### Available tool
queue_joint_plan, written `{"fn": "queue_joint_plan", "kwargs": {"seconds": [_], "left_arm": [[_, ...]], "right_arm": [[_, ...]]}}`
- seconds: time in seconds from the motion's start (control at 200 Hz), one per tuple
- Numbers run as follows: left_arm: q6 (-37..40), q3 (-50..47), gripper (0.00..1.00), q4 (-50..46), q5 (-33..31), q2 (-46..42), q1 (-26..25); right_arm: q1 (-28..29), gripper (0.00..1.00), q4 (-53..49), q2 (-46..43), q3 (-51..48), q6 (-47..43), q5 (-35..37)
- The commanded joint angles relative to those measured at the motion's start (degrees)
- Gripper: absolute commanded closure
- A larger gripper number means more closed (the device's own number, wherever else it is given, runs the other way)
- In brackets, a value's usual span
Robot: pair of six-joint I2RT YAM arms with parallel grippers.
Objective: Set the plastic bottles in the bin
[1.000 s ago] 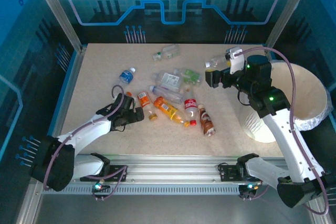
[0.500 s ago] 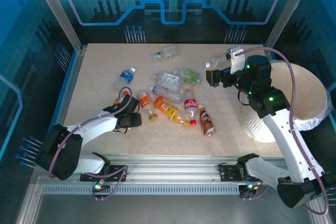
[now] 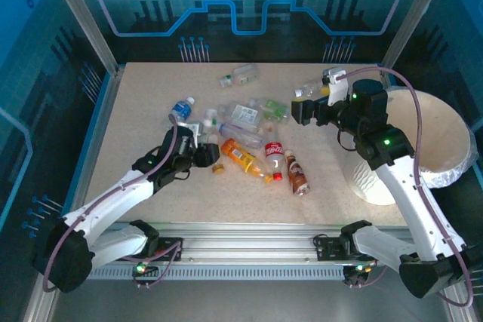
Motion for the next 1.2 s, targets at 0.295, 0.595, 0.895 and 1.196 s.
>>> {"fn": "queue_joint_plan", "kwargs": {"seconds": [0.295,0.595,0.895,1.196], "left_arm": [[-0.87,12.49,0.61,33.05,40.12,10.61,-0.7],[-11.43,15.01,0.61,48.45,49.53,16.92,-1.23],[-13.22,15.38,0.62,51.05,48.54,18.2,-1.85],[-14.66,15.4,0.61,51.5,46.6,19.4,-1.85]], "right_arm": [[2.4,0.0,11.93,5.38,-3.29,3.54,-29.0],[4.42,0.0,14.66,10.32,0.78,6.37,-37.52],[6.32,0.18,24.73,17.8,5.02,20.07,-44.68],[6.63,0.41,21.94,17.7,4.51,17.99,-44.42]]}}
